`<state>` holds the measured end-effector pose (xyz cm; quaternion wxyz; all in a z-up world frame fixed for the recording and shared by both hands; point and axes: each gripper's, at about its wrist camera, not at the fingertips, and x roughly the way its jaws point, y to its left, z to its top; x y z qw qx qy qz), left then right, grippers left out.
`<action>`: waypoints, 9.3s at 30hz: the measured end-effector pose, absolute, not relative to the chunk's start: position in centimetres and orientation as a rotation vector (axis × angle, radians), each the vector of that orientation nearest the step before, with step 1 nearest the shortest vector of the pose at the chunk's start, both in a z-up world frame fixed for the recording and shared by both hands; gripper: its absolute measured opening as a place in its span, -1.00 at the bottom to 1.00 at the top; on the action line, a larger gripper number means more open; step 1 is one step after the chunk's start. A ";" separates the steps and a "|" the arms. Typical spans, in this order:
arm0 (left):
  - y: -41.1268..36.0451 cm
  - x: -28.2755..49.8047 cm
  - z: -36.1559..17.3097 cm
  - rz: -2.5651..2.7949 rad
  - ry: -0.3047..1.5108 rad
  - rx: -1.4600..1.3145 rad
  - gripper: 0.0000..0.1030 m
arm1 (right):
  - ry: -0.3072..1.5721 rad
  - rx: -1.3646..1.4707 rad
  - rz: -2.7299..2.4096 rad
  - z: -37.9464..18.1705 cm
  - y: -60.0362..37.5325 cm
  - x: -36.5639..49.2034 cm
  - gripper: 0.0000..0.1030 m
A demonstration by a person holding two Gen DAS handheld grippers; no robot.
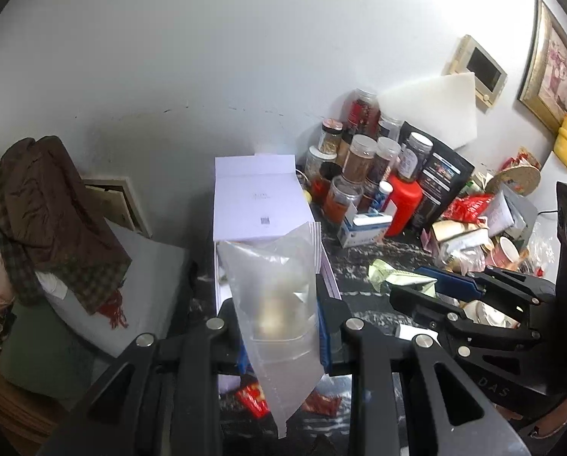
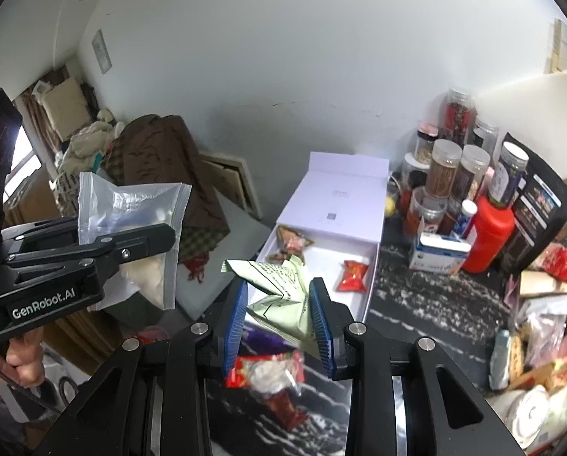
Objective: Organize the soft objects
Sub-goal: 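Lift both held packets and carry them toward the white box, then lower both packets into the white box and open both tools, then withdraw both tools from the box back toward the remaining snacks, then grasp the lavender drawstring sachet with the left tool while the right tool reaches the brown chocolate packet, then grasp the brown chocolate packet with the right tool and lift it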
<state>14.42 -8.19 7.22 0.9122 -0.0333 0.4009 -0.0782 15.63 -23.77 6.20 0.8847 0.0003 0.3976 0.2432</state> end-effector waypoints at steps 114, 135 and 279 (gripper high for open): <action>-9.3 13.7 13.3 -0.005 0.697 0.034 0.89 | 0.671 -0.076 0.307 12.6 -25.4 15.6 0.67; -8.8 5.2 11.3 -0.006 0.729 0.006 0.89 | 0.725 -0.042 0.381 10.6 -25.9 8.3 0.71; -4.9 7.7 -10.9 -0.016 1.181 -0.113 -0.01 | 1.328 -0.115 0.378 -21.9 -20.0 9.1 -0.50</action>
